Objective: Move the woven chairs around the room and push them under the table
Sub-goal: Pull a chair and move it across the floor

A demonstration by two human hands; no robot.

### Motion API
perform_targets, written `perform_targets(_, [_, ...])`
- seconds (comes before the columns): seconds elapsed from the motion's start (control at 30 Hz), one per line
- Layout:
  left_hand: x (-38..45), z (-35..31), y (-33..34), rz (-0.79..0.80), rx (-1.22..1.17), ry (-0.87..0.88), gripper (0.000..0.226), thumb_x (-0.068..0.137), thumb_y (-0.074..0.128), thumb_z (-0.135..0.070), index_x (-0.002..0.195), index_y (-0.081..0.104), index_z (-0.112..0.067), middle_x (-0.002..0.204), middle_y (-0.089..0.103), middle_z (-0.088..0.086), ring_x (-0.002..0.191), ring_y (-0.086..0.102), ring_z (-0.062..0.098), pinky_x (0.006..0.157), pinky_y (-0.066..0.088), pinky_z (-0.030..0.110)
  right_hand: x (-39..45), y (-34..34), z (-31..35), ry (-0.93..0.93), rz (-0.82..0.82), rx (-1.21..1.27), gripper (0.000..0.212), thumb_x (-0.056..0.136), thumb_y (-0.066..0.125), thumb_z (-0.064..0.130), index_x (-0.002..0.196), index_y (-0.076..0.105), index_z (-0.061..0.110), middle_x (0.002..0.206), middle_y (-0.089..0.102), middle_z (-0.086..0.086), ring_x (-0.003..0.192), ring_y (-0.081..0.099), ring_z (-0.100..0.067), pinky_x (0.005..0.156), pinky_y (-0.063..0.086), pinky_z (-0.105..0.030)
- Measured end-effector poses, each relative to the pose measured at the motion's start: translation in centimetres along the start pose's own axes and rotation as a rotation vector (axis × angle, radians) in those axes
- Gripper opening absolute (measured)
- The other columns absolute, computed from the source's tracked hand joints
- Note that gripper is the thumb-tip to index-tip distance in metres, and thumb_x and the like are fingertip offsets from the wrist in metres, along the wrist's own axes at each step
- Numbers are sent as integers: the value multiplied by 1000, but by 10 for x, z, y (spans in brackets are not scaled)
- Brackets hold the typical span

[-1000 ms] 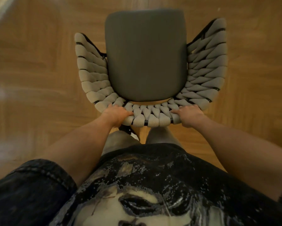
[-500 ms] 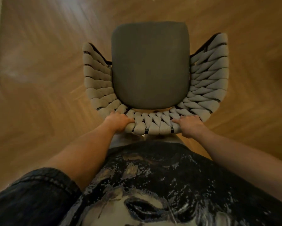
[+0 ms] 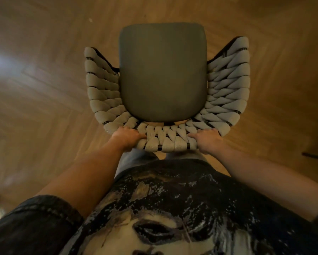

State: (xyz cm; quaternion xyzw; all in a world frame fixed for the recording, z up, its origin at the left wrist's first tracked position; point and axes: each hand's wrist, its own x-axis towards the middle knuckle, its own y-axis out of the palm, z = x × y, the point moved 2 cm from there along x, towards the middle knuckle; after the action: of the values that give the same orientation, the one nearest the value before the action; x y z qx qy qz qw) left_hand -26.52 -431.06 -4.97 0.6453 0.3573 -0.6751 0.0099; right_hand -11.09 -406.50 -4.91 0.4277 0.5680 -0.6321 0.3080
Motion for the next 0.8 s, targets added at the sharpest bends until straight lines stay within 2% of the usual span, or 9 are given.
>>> perform_targets(0.2, [17, 24, -37, 29, 236, 114, 72, 94, 65, -24, 151, 28, -48, 145, 51, -1, 129, 47, 29, 102, 43, 45, -11, 20, 25, 129, 13, 218, 71, 98, 56, 17, 157, 26, 42, 147, 49, -4, 135, 47, -29, 107, 38, -48])
perform_targets(0.33, [29, 32, -66, 34, 396, 206, 74, 95, 63, -19, 152, 26, -48, 144, 52, -2, 129, 49, 29, 99, 45, 44, -18, 29, 41, 207, 22, 359, 80, 93, 62, 14, 158, 23, 41, 145, 50, -4, 133, 48, -30, 106, 38, -48])
perform_targets(0.53, [51, 30, -102, 47, 618, 291, 75, 94, 62, -15, 150, 27, -51, 145, 52, -5, 126, 51, 27, 94, 48, 41, -17, 48, 64, 321, -9, 588, 78, 93, 64, 13, 157, 28, 40, 145, 51, -5, 134, 47, -31, 109, 38, -49])
perform_targets(0.7, [65, 19, -123, 46, 756, 363, 76, 92, 64, -11, 152, 31, -45, 146, 50, -4, 132, 46, 26, 106, 42, 42, -19, 59, 85, 394, 17, 721, 81, 95, 62, 9, 159, 22, 38, 152, 45, -8, 139, 42, -34, 112, 34, -52])
perform_targets(0.8, [72, 12, -132, 50, 812, 385, 73, 94, 59, -11, 152, 31, -46, 146, 51, -3, 133, 46, 27, 109, 40, 43, -21, 62, 94, 425, 7, 786, 78, 97, 59, 11, 159, 22, 38, 149, 47, -8, 137, 45, -34, 110, 36, -51])
